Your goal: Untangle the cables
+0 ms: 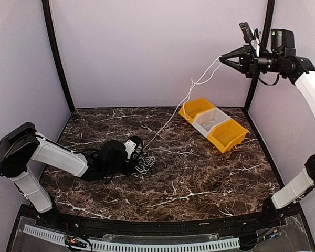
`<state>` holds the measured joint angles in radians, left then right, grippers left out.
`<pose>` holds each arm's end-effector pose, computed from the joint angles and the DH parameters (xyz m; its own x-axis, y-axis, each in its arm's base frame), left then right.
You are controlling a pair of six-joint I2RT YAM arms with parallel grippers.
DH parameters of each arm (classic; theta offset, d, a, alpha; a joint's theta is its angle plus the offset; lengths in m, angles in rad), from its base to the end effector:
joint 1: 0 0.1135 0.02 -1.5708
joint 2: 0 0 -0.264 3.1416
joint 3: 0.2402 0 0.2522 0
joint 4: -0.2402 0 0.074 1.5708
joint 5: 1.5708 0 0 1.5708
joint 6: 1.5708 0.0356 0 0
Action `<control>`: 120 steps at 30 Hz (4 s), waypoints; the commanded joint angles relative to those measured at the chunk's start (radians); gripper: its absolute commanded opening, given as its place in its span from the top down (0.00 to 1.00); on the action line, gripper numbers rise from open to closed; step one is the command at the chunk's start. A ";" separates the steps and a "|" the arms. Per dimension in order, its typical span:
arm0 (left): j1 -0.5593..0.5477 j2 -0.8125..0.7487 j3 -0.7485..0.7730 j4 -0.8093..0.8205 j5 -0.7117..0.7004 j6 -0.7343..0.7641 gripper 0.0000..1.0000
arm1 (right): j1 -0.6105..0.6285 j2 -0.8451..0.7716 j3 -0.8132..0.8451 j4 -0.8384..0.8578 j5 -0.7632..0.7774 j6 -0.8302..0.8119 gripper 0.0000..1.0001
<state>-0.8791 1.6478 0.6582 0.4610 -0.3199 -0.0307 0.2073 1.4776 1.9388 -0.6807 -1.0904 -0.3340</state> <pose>0.2115 -0.2378 0.1506 -0.3386 0.3632 -0.8680 0.5478 0.8262 0.1320 0.2640 0.0878 0.5194 0.1075 -0.1322 -0.9854 -0.9599 0.2443 -0.1375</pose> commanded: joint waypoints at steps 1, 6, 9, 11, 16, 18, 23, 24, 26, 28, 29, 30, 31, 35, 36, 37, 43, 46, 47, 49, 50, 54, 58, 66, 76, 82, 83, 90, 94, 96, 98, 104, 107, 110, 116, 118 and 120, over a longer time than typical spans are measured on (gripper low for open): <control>0.006 -0.097 -0.043 0.010 0.063 0.024 0.55 | 0.031 -0.110 -0.330 0.004 0.054 -0.114 1.00; 0.006 -0.151 -0.085 0.070 0.100 0.015 0.56 | 0.165 -0.242 -0.787 -0.038 0.345 -0.329 1.00; 0.006 -0.160 -0.103 0.094 0.107 0.008 0.58 | 0.175 -0.274 -0.964 -0.009 0.454 -0.394 1.00; 0.007 -0.153 -0.108 0.101 0.109 0.002 0.60 | 0.174 -0.271 -1.035 0.005 0.506 -0.436 1.00; 0.006 -0.144 -0.124 0.130 0.130 -0.024 0.63 | 0.227 -0.183 -1.009 -0.006 0.568 -0.486 0.59; 0.006 -0.145 -0.127 0.139 0.134 -0.033 0.63 | 0.269 -0.153 -0.974 0.019 0.586 -0.473 0.54; 0.005 -0.131 -0.131 0.179 0.152 -0.062 0.63 | 0.381 -0.037 -0.874 0.086 0.623 -0.460 0.50; 0.006 -0.127 -0.130 0.183 0.156 -0.067 0.64 | 0.405 -0.009 -0.844 0.097 0.621 -0.455 0.50; 0.006 -0.122 -0.134 0.200 0.163 -0.091 0.64 | 0.441 0.050 -0.792 0.149 0.630 -0.433 0.52; 0.007 -0.117 -0.142 0.224 0.170 -0.103 0.64 | 0.472 0.104 -0.758 0.214 0.625 -0.406 0.54; 0.006 -0.116 -0.146 0.234 0.171 -0.107 0.64 | 0.486 0.130 -0.742 0.249 0.616 -0.394 0.56; 0.006 -0.114 -0.150 0.238 0.171 -0.114 0.65 | 0.496 0.159 -0.725 0.278 0.600 -0.378 0.57; 0.007 -0.111 -0.151 0.243 0.172 -0.117 0.65 | 0.505 0.189 -0.708 0.304 0.583 -0.363 0.58; 0.007 -0.106 -0.163 0.266 0.172 -0.124 0.65 | 0.552 0.318 -0.612 0.340 0.506 -0.322 0.59; 0.006 -0.105 -0.169 0.271 0.170 -0.125 0.65 | 0.564 0.348 -0.592 0.341 0.492 -0.319 0.59; 0.006 -0.105 -0.170 0.282 0.168 -0.126 0.65 | 0.578 0.373 -0.574 0.347 0.485 -0.315 0.59; 0.006 -0.099 -0.182 0.306 0.159 -0.123 0.65 | 0.630 0.500 -0.504 0.396 0.469 -0.284 0.53; 0.008 -0.094 -0.183 0.317 0.162 -0.119 0.65 | 0.633 0.540 -0.476 0.410 0.457 -0.262 0.53; 0.008 -0.095 -0.182 0.318 0.161 -0.119 0.65 | 0.633 0.550 -0.471 0.419 0.456 -0.254 0.53; 0.008 -0.097 -0.187 0.322 0.159 -0.118 0.65 | 0.633 0.564 -0.463 0.434 0.456 -0.242 0.56; 0.010 -0.099 -0.190 0.327 0.158 -0.117 0.65 | 0.633 0.570 -0.459 0.438 0.454 -0.236 0.59; 0.010 -0.106 -0.201 0.335 0.155 -0.119 0.65 | 0.633 0.580 -0.450 0.457 0.455 -0.210 0.73; 0.010 -0.109 -0.205 0.338 0.155 -0.120 0.65 | 0.633 0.598 -0.445 0.474 0.460 -0.193 0.73; 0.012 -0.116 -0.208 0.334 0.147 -0.120 0.65 | 0.635 0.635 -0.410 0.442 0.428 -0.183 0.71; 0.011 -0.100 -0.214 0.353 0.146 -0.122 0.65 | 0.635 0.565 -0.386 0.397 0.415 -0.145 1.00; 0.016 -0.046 -0.197 0.352 0.153 -0.104 0.65 | 0.636 0.395 -0.328 0.303 0.333 -0.108 1.00; 0.016 -0.028 -0.191 0.351 0.154 -0.102 0.65 | 0.636 0.383 -0.300 0.268 0.319 -0.109 1.00; 0.019 0.044 -0.162 0.333 0.145 -0.071 0.65 | 0.636 0.304 -0.128 0.081 0.262 -0.126 1.00; 0.019 0.052 -0.167 0.331 0.147 -0.058 0.69 | 0.634 0.265 -0.055 0.004 0.275 -0.158 1.00; 0.019 0.042 -0.173 0.335 0.159 -0.055 0.76 | 0.634 0.254 -0.059 -0.025 0.292 -0.189 1.00; 0.019 0.019 -0.186 0.335 0.165 -0.063 0.78 | 0.632 0.250 -0.085 -0.062 0.313 -0.247 1.00; 0.020 -0.050 -0.254 0.332 0.129 -0.096 0.83 | 0.578 0.211 0.023 -0.179 0.284 -0.309 1.00; 0.021 -0.035 -0.257 0.290 0.108 -0.105 0.79 | 0.450 0.197 0.153 -0.158 0.162 -0.258 1.00; 0.023 -0.025 -0.251 0.249 0.089 -0.109 0.77 | 0.305 0.211 0.274 -0.151 0.017 -0.191 1.00; 0.025 -0.034 -0.258 0.202 0.060 -0.111 0.75 | 0.242 0.180 0.348 -0.200 -0.003 -0.217 1.00; 0.025 -0.042 -0.261 0.194 0.052 -0.117 0.74 | 0.239 0.169 0.336 -0.206 -0.015 -0.219 1.00; 0.025 -0.052 -0.264 0.191 0.048 -0.123 0.73 | 0.239 0.153 0.308 -0.193 -0.021 -0.211 1.00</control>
<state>-0.8608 1.6211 0.4149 0.7074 -0.2398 -0.1356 0.4404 1.6436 2.2692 -0.8688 -1.0443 -0.5579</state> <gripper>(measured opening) 0.261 0.008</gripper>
